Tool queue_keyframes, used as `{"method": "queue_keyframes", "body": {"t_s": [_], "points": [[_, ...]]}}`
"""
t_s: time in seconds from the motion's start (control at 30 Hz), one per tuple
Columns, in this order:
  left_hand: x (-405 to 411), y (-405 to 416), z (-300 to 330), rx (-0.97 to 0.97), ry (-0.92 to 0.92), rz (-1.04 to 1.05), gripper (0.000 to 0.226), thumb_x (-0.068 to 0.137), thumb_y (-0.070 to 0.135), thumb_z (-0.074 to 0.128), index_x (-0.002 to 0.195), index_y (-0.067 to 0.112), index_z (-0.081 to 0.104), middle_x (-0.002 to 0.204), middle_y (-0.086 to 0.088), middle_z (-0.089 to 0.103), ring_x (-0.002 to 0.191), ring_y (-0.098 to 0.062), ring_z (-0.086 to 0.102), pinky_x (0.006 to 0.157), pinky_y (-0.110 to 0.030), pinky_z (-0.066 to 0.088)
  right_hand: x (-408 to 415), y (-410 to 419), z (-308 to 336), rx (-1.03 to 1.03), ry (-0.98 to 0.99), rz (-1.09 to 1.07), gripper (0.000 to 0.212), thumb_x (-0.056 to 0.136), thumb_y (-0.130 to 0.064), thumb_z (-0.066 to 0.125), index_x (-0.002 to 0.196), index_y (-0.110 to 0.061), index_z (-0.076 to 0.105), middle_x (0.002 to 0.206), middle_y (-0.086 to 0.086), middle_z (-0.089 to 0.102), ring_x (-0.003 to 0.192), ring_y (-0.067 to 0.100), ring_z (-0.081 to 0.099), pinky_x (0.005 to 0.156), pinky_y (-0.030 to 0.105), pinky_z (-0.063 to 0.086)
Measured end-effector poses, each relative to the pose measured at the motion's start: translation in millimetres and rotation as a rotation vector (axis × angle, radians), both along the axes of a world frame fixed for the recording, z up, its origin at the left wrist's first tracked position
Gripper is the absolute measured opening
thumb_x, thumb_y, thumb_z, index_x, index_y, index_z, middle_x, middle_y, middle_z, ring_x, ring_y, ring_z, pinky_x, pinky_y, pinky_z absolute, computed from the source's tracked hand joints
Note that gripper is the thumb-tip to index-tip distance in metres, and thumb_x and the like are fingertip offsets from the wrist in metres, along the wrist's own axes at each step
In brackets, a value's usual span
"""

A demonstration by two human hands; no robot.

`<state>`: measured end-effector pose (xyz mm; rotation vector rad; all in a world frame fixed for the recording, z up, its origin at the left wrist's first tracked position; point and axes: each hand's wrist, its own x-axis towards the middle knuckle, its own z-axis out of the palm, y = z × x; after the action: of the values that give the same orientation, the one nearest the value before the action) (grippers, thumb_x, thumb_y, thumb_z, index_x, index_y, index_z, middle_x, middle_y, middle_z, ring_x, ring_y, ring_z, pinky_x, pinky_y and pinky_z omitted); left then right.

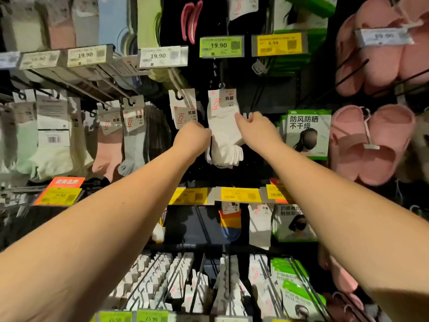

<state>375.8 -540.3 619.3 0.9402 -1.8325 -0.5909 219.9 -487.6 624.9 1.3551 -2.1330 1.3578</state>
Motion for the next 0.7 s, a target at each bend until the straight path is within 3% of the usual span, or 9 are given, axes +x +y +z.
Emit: {"method": "queue_keyframes", "body": {"t_s": [0.07,0.17,0.3,0.43,0.57,0.7], "points": [[14.7,16.7,-7.4,-0.136,-0.012,0.009,0.020,0.097,0.024,0.050,0.112,0.013,0.058,0.100,-0.005,0.061,0.091,-0.026,0.058,0.068,-0.033,0.044,4.7,20.0,-14.3,-0.055,0.045,-0.024,0.048,0.097,-0.055,0.042,0.115,-0.012,0.057,0.121,0.009,0.059,0.111,0.033,0.055,0.083,0.040,0.045],[40.5,52.8,-22.6,-0.290,-0.023,-0.034,0.022,0.097,0.023,0.048,0.113,0.016,0.060,0.099,0.004,0.060,0.088,-0.017,0.054,0.061,-0.027,0.037,16.4,55.4,-38.9,-0.091,0.132,-0.045,0.030,0.096,-0.045,0.048,0.101,-0.016,0.057,0.107,0.008,0.060,0.102,0.031,0.056,0.075,0.036,0.043],[84.6,97.7,-62.9,-0.393,-0.061,-0.101,0.025,0.098,0.024,0.050,0.118,0.016,0.064,0.109,0.005,0.061,0.097,-0.012,0.054,0.076,-0.026,0.037,47.6,110.7,-87.9,-0.042,0.223,-0.011,0.018,0.095,-0.038,0.052,0.100,-0.023,0.059,0.104,0.004,0.060,0.097,0.025,0.057,0.078,0.036,0.046],[129.9,123.7,-143.1,-0.272,-0.257,-0.150,0.025,0.098,0.025,0.053,0.120,0.019,0.064,0.112,0.005,0.062,0.098,-0.013,0.055,0.077,-0.025,0.037,96.6,160.9,-170.8,0.174,0.199,0.080,0.017,0.096,-0.030,0.054,0.106,-0.020,0.063,0.097,0.000,0.052,0.091,0.021,0.053,0.076,0.032,0.039],[167.2,146.8,-237.7,-0.119,-0.493,-0.222,0.025,0.100,0.025,0.054,0.120,0.015,0.064,0.118,-0.005,0.062,0.110,-0.024,0.058,0.084,-0.029,0.039,133.0,201.9,-274.1,0.464,0.106,0.174,0.020,0.093,-0.040,0.046,0.098,-0.029,0.062,0.100,0.000,0.056,0.097,0.026,0.057,0.079,0.035,0.041],[189.8,174.0,-324.9,0.045,-0.609,-0.240,0.024,0.097,0.021,0.057,0.118,0.012,0.065,0.121,-0.013,0.063,0.113,-0.033,0.059,0.087,-0.034,0.042,150.1,241.3,-376.8,0.682,-0.025,0.133,0.029,0.098,-0.032,0.053,0.121,-0.017,0.064,0.118,0.011,0.063,0.111,0.032,0.059,0.090,0.036,0.046]]}}
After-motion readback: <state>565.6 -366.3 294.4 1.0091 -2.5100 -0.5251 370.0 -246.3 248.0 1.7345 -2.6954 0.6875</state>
